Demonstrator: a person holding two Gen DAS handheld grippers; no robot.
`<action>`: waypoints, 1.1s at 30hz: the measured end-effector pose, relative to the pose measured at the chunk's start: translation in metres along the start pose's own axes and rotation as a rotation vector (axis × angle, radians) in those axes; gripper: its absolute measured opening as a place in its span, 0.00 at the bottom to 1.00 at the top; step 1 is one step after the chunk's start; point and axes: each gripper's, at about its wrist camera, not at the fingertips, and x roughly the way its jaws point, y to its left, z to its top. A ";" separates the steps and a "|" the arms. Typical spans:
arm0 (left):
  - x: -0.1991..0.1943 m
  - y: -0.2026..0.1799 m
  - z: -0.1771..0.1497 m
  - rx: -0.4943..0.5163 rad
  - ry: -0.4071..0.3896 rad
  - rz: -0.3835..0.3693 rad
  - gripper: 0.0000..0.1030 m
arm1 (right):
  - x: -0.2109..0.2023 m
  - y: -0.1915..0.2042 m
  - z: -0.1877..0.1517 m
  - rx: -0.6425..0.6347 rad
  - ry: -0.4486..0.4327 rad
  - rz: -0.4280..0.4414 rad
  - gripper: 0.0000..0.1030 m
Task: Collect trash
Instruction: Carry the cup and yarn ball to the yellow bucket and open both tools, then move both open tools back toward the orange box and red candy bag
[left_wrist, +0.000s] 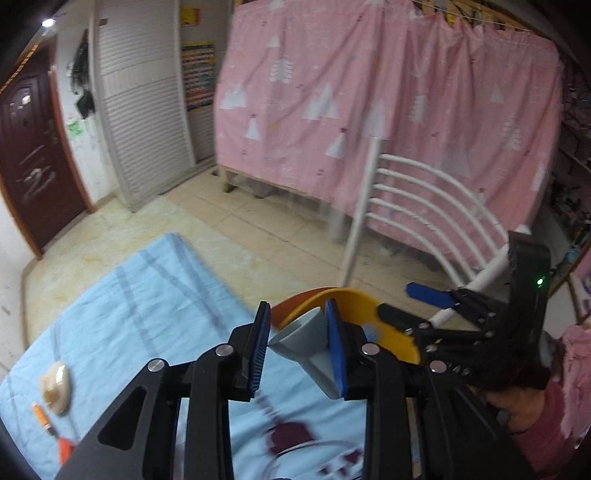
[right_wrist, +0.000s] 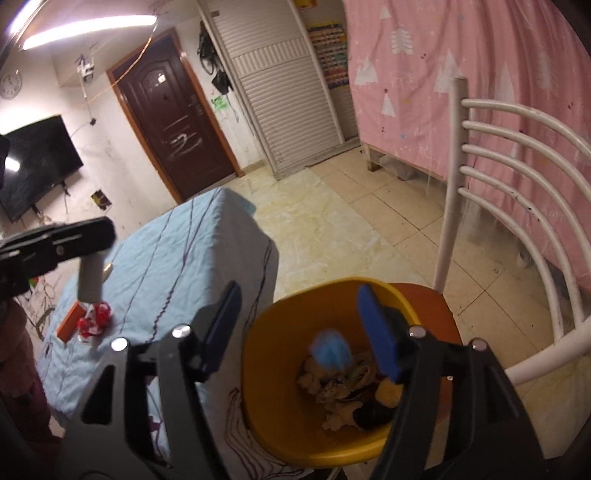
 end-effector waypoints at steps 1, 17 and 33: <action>0.005 -0.008 0.004 0.000 -0.002 -0.025 0.21 | -0.004 -0.006 0.001 0.013 -0.013 -0.003 0.61; 0.018 -0.028 0.005 -0.025 0.017 -0.080 0.43 | -0.016 -0.023 0.005 0.078 -0.049 0.037 0.62; -0.049 0.075 -0.048 -0.173 -0.057 0.135 0.43 | 0.014 0.089 -0.005 -0.097 0.034 0.146 0.68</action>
